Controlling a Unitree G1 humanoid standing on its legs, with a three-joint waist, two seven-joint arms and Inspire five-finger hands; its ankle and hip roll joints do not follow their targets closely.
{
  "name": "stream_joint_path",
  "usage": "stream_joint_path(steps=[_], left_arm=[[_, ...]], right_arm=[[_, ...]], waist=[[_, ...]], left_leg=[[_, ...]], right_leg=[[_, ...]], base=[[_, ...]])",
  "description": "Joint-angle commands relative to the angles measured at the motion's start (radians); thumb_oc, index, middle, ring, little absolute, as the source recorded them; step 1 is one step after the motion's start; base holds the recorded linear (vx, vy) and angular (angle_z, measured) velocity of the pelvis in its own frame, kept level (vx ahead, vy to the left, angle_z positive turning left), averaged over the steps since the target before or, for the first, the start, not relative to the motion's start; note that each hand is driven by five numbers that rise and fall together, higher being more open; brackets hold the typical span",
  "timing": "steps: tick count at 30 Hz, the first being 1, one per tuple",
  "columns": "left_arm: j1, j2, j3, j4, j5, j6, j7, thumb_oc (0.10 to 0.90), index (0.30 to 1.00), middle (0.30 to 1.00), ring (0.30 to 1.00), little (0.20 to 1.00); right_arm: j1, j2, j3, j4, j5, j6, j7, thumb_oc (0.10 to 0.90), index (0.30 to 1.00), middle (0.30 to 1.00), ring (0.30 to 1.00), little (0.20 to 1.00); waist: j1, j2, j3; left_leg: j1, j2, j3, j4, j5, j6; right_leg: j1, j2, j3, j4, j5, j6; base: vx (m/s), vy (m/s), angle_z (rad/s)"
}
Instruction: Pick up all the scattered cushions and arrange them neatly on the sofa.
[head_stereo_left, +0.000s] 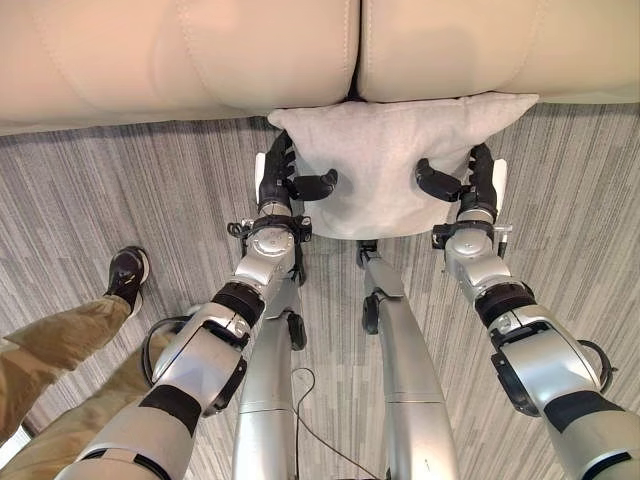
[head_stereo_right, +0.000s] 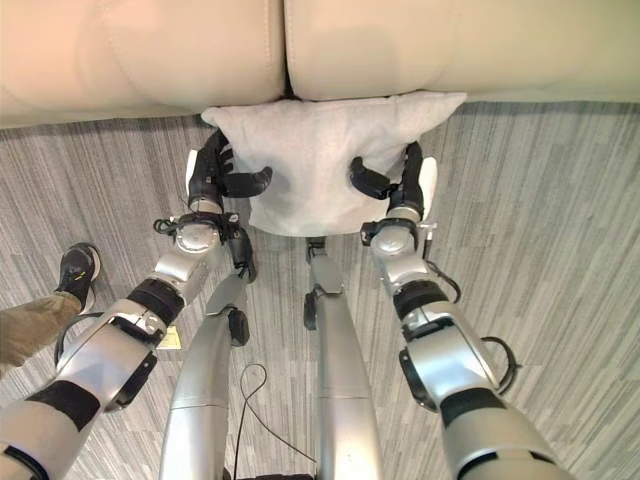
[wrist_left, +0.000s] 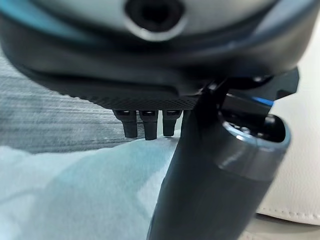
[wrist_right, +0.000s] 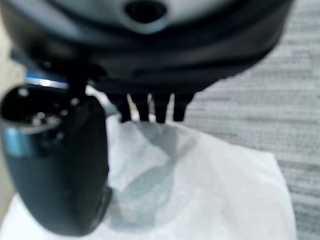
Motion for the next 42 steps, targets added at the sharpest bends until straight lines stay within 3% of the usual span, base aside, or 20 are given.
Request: stream_joint_path(steps=[1,11,17,23,24,30,32,36,38,40,42], left_arm=[[-0.018,-0.069,-0.008,-0.087,-0.027,-0.114,-0.011,0.400,0.300,0.300,0.300,0.300],[0.064,-0.065,-0.011,-0.269,0.016,-0.140,-0.006,0.400,0.300,0.300,0.300,0.300],[0.221,-0.056,-0.001,-0.421,0.035,-0.139,-0.037,0.400,0.300,0.300,0.300,0.300],[0.394,-0.042,-0.011,-0.590,0.070,-0.141,-0.068,0.400,0.300,0.300,0.300,0.300],[0.417,-0.036,-0.012,-0.605,0.075,-0.144,-0.070,0.400,0.300,0.300,0.300,0.300],[0.553,0.011,-0.010,-0.725,0.117,-0.156,-0.089,0.400,0.300,0.300,0.300,0.300],[0.624,0.039,0.015,-0.771,0.117,-0.167,-0.094,0.400,0.300,0.300,0.300,0.300],[0.688,0.062,0.037,-0.797,0.120,-0.168,-0.108,0.400,0.300,0.300,0.300,0.300],[0.766,0.082,0.062,-0.820,0.114,-0.175,-0.126,0.400,0.300,0.300,0.300,0.300],[0.788,0.085,0.064,-0.820,0.111,-0.174,-0.132,0.400,0.300,0.300,0.300,0.300],[0.853,0.082,0.085,-0.824,0.086,-0.171,-0.150,0.400,0.300,0.300,0.300,0.300]], right_arm=[[-0.050,0.080,0.069,-0.172,-0.012,-0.129,0.023,0.400,0.300,0.300,0.300,0.300],[0.094,0.055,0.018,-0.358,-0.083,-0.178,0.009,0.400,0.300,0.300,0.300,0.300],[0.301,0.057,-0.040,-0.510,-0.124,-0.200,0.034,0.400,0.300,0.300,0.300,0.300],[0.540,0.064,-0.066,-0.680,-0.188,-0.212,0.069,0.400,0.300,0.300,0.300,0.300],[0.568,0.062,-0.068,-0.699,-0.195,-0.212,0.075,0.400,0.300,0.300,0.300,0.300],[0.705,0.042,-0.078,-0.809,-0.214,-0.220,0.122,0.400,0.300,0.300,0.300,0.300],[0.753,0.030,-0.088,-0.861,-0.217,-0.218,0.147,0.400,0.300,0.300,0.300,0.300],[0.800,0.014,-0.107,-0.922,-0.231,-0.225,0.161,0.400,0.300,0.300,0.300,0.300],[0.854,0.002,-0.126,-0.970,-0.237,-0.228,0.189,0.400,0.300,0.300,0.300,0.300],[0.870,-0.001,-0.126,-0.976,-0.234,-0.226,0.202,0.400,0.300,0.300,0.300,0.300],[0.916,-0.011,-0.142,-0.993,-0.223,-0.216,0.237,0.400,0.300,0.300,0.300,0.300]], waist=[[0.013,0.000,-0.120],[0.011,0.013,-0.171],[0.017,0.022,-0.194],[0.019,0.023,-0.205],[0.021,0.022,-0.203],[0.024,0.011,-0.220],[0.026,0.002,-0.241],[0.022,-0.013,-0.266],[0.022,-0.032,-0.295],[0.022,-0.038,-0.303],[0.026,-0.052,-0.335]], left_leg=[[-0.102,0.041,-0.035,-0.033,-0.007,-0.034],[-0.059,0.038,-0.030,-0.060,-0.011,-0.036],[0.066,0.035,-0.024,-0.148,0.006,-0.047],[0.254,0.029,-0.029,-0.239,0.027,-0.065],[0.271,0.031,-0.024,-0.246,0.051,-0.060],[0.451,0.034,-0.029,-0.290,0.043,-0.062],[0.540,0.039,-0.026,-0.298,0.027,-0.058],[0.612,0.046,-0.022,-0.277,-0.002,-0.056],[0.674,0.046,-0.031,-0.213,-0.043,-0.048],[0.691,0.047,-0.032,-0.194,-0.052,-0.046],[0.735,0.048,-0.034,-0.135,-0.070,-0.046]], right_leg=[[-0.032,-0.023,-0.009,0.076,-0.125,0.113],[-0.001,-0.020,-0.014,0.069,-0.136,0.114],[0.093,-0.031,-0.030,0.029,-0.138,0.120],[0.266,-0.040,-0.071,-0.044,-0.132,0.124],[0.285,-0.040,-0.084,-0.063,-0.104,0.115],[0.469,-0.031,-0.103,-0.136,-0.102,0.113],[0.577,-0.026,-0.111,-0.190,-0.099,0.112],[0.677,-0.018,-0.110,-0.222,-0.105,0.108],[0.779,-0.006,-0.101,-0.236,-0.126,0.094],[0.812,-0.001,-0.097,-0.241,-0.134,0.088],[0.910,0.004,-0.093,-0.269,-0.144,0.080]], base=[[0.00,0.000,0.00],[0.00,0.000,0.00],[0.01,-0.004,0.00],[-0.02,-0.040,0.08],[-0.06,-0.050,0.12],[0.03,-0.017,0.08],[0.07,-0.036,-0.02],[0.08,-0.043,0.05],[0.13,-0.039,0.10],[0.13,-0.021,0.05],[0.22,-0.008,0.02]])
